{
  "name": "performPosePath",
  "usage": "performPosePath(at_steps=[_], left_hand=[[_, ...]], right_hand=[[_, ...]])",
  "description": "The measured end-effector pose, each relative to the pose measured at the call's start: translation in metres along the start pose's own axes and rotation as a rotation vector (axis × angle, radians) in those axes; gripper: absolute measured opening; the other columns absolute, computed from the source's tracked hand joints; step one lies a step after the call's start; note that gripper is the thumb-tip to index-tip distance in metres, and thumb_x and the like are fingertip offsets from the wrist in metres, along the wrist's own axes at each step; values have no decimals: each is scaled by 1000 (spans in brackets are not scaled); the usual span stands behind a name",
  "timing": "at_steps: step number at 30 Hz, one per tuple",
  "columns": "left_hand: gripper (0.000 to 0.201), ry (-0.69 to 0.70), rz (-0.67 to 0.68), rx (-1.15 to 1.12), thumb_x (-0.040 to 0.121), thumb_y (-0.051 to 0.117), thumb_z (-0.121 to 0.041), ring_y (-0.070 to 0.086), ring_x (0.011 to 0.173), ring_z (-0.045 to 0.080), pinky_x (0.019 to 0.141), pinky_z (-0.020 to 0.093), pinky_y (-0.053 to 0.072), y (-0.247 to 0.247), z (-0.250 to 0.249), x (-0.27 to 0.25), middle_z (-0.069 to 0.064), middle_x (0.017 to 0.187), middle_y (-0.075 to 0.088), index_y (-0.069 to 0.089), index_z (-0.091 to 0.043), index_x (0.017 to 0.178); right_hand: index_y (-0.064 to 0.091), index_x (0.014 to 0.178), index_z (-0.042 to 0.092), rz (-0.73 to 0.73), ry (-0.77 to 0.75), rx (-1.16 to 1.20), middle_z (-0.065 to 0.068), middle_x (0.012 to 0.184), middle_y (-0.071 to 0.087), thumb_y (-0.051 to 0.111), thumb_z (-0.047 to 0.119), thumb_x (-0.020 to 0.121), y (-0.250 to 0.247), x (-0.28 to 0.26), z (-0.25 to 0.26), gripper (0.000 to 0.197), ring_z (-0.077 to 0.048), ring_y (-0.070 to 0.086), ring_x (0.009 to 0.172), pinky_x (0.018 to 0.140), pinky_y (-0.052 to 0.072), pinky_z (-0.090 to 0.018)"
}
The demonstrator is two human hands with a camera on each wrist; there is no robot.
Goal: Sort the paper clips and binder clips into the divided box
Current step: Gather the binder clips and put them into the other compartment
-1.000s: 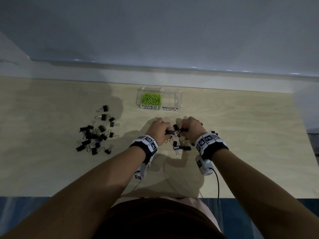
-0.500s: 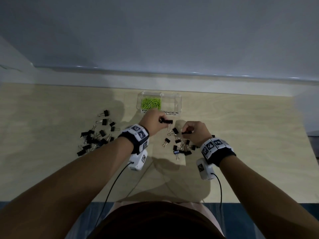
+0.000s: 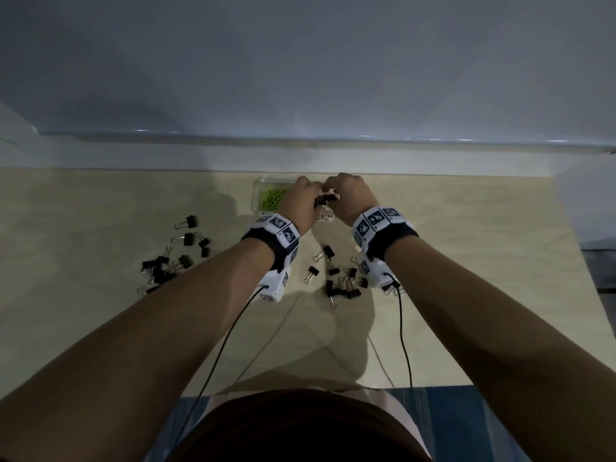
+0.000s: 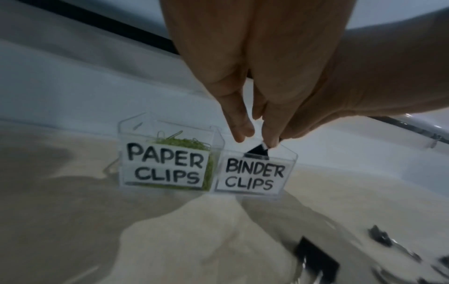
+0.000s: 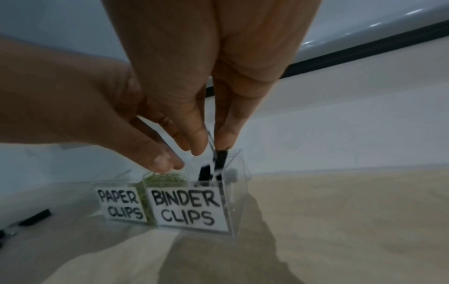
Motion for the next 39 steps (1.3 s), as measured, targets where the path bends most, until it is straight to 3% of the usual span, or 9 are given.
performPosePath(at_steps=[4, 7, 9, 13, 19, 24, 30, 34, 39], left_hand=[[23, 82, 14, -17, 85, 62, -12, 58, 92, 17, 85, 24, 48, 13, 5, -48, 5, 117, 54, 61, -12, 108], [17, 88, 213, 58, 86, 61, -20, 58, 92, 19, 84, 28, 48, 58, 11, -80, 4, 109, 56, 63, -13, 102], [21, 96, 304, 68, 85, 62, -18, 56, 98, 25, 87, 34, 47, 84, 14, -91, 8, 109, 55, 63, -10, 104], [13, 99, 325, 75, 84, 56, -9, 52, 100, 31, 87, 38, 44, 100, 16, -94, 13, 103, 56, 64, -6, 95], [26, 228, 291, -71, 83, 56, -8, 55, 90, 26, 81, 36, 48, 96, -5, -107, 12, 104, 56, 64, -9, 108], [38, 294, 414, 84, 90, 52, -18, 52, 98, 24, 86, 36, 48, 125, -17, -122, 6, 120, 43, 54, -21, 128], [30, 254, 378, 145, 93, 53, -20, 51, 102, 28, 89, 39, 47, 124, -11, -119, 8, 126, 40, 58, -18, 122], [28, 223, 324, 182, 91, 58, -26, 47, 110, 28, 94, 39, 45, 117, -6, -116, 10, 127, 37, 63, -8, 112], [25, 224, 296, 236, 92, 53, -22, 45, 106, 28, 91, 37, 46, 113, -4, -117, 12, 119, 40, 58, -5, 109]], right_hand=[[69, 91, 10, -80, -157, 31, -7, 96, 67, 55, -7, 77, 4, -30, 4, 27, -24, 64, 84, 75, 56, -38], [69, 95, 17, 151, -163, -33, -1, 107, 66, 57, -1, 81, 41, -54, 2, 25, -18, 62, 97, 87, 54, -32], [69, 96, 17, 311, -196, -123, -2, 110, 62, 60, 6, 81, 68, -65, 3, 21, -21, 58, 100, 87, 52, -35], [68, 98, 16, 391, -221, -213, -5, 106, 59, 61, 8, 80, 93, -74, -4, 20, -25, 57, 95, 79, 53, -37], [63, 97, 18, 235, -22, -17, -3, 99, 57, 63, 13, 78, 60, -86, -41, 20, -25, 59, 84, 77, 52, -37], [64, 96, 28, 295, -24, 5, 1, 94, 57, 68, 26, 75, 60, -132, -52, 21, -21, 54, 86, 78, 50, -36], [65, 114, 22, 206, -95, -51, -6, 105, 57, 76, 21, 73, 80, -162, -47, 43, -27, 47, 98, 83, 47, -40], [70, 103, 18, 72, -116, -57, -9, 96, 64, 81, 11, 61, 77, -171, -43, 44, -33, 57, 88, 63, 55, -40], [72, 99, 15, -20, -133, -64, -9, 91, 67, 75, 12, 68, 69, -166, -36, 31, -35, 58, 82, 65, 54, -40]])
Point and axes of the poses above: each hand's wrist, its own x-axis towards the middle knuckle, its own y-axis out of the palm, z = x × y, the point moved 10 cm from there along x, towards the middle knuckle
